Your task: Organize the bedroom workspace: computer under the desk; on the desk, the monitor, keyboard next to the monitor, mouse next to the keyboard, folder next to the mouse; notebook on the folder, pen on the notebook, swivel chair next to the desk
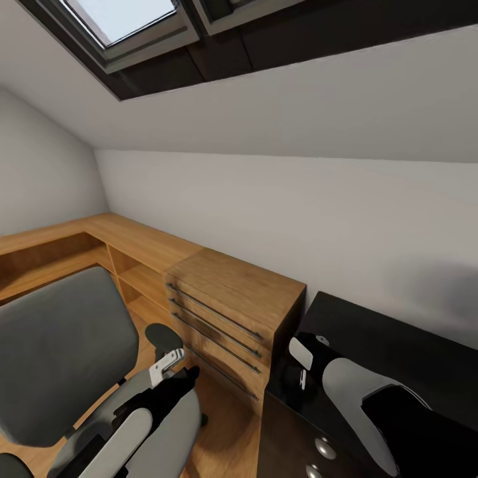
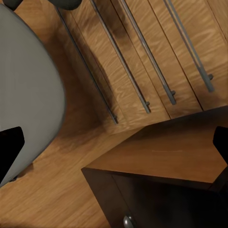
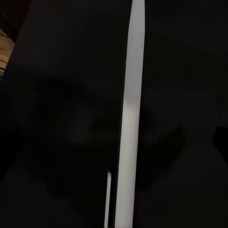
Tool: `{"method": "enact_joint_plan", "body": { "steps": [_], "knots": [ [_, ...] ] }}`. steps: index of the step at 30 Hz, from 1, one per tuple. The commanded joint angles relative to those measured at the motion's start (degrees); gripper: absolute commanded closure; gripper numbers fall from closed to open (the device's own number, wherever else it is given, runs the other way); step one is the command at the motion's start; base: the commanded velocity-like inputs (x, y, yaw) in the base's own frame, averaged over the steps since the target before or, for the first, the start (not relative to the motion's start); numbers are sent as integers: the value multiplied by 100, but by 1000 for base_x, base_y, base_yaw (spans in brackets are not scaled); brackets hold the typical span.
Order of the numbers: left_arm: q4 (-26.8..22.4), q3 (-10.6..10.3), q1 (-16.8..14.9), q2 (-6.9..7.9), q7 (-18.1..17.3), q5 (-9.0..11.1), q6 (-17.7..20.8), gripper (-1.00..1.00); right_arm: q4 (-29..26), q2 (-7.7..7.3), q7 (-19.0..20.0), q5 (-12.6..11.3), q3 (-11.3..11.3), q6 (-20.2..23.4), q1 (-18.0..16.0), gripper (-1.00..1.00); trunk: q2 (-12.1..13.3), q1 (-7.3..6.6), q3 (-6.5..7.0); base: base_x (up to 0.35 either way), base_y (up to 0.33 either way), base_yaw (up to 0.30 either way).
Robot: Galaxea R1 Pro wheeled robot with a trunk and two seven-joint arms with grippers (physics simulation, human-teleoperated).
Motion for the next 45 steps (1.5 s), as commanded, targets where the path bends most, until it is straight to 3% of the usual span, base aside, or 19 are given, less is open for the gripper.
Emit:
{"method": "enact_joint_plan", "body": {
  "steps": [1,11,17,45],
  "knots": [
    [-8,-7,-7,4,34,16,20,-100,-10,-2,-31,-43,48,36,-2,-100,-4,0,-7,0,0,0],
    [-8,-8,-7,4,33,16,20,-100,-10,-2,-31,-43,49,33,-2,-100,-4,0,-7,0,0,0],
    [-8,-8,-7,0,37,16,20,-100,-10,-2,-31,-43,49,30,-4,-100,-245,132,-114,0,0,0],
    [-8,-8,-7,3,36,16,20,-100,-8,6,-31,-43,49,28,-4,-100,-245,132,-114,0,0,0]
  ]
}}
